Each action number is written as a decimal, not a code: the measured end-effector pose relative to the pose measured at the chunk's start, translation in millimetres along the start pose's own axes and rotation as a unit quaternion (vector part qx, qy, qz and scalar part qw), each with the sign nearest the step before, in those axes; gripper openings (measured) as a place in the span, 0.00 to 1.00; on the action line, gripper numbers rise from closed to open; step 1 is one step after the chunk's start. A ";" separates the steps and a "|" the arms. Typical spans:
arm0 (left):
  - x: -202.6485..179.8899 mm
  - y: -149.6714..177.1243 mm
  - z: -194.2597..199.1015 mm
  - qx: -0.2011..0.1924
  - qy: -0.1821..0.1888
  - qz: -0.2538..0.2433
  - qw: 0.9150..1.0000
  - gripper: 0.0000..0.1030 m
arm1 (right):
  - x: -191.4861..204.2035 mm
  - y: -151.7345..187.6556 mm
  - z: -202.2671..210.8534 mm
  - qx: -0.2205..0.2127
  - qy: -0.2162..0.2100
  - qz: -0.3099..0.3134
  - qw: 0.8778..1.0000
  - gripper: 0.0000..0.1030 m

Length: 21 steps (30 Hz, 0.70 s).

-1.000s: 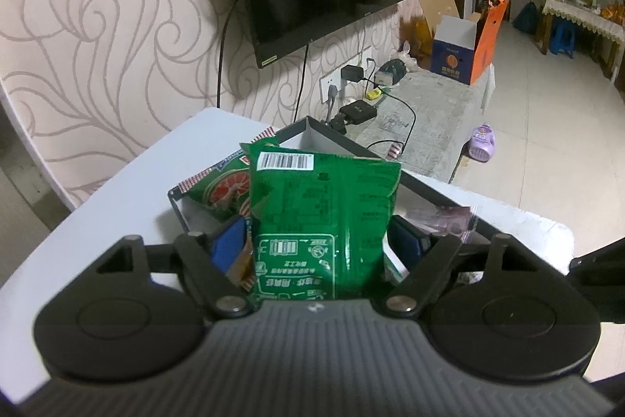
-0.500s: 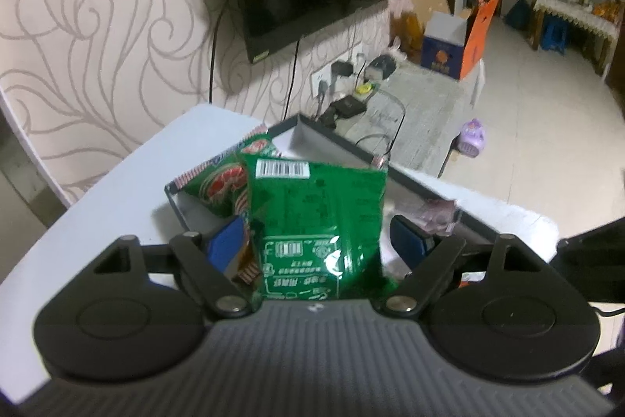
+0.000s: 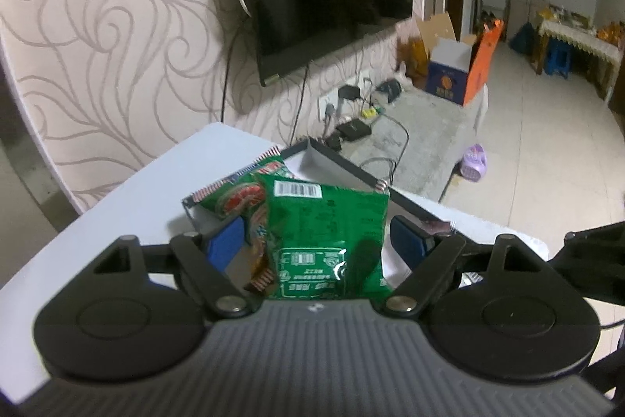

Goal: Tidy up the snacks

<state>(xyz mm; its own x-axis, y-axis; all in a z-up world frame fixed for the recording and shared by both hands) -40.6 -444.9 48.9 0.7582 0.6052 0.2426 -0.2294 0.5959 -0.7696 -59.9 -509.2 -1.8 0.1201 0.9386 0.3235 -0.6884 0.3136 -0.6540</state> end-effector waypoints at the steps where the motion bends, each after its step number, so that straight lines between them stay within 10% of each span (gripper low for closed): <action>1: 0.5 0.1 3.6 -0.003 -0.002 -0.001 1.000 0.81 | 1.4 0.5 3.4 -0.003 -0.002 -0.002 1.000 0.63; 19: 11.1 27.4 89.0 -0.036 -0.034 0.053 0.997 0.81 | 38.3 42.8 95.8 -0.041 0.062 -0.070 0.995 0.80; 21: 10.2 31.2 105.9 -0.049 -0.036 0.064 0.996 0.94 | 44.0 52.9 103.7 -0.038 0.054 -0.069 0.995 0.80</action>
<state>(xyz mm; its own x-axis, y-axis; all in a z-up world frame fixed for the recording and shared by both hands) -104.7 -364.3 89.9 0.6796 0.7115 0.1786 -0.2580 0.4596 -0.8498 -165.2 -466.3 48.8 0.2893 0.8943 0.3413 -0.6042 0.4471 -0.6596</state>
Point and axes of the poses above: each gripper's, at about its wrist camera, not at the fingertips, and z roughly against the way its jaws point, x to its left, y to its underside, the point moved 7 cm from there along -z, roughly the way its jaws point, and after that the axes turned 12 degrees about -z, right-handed, at the moved point
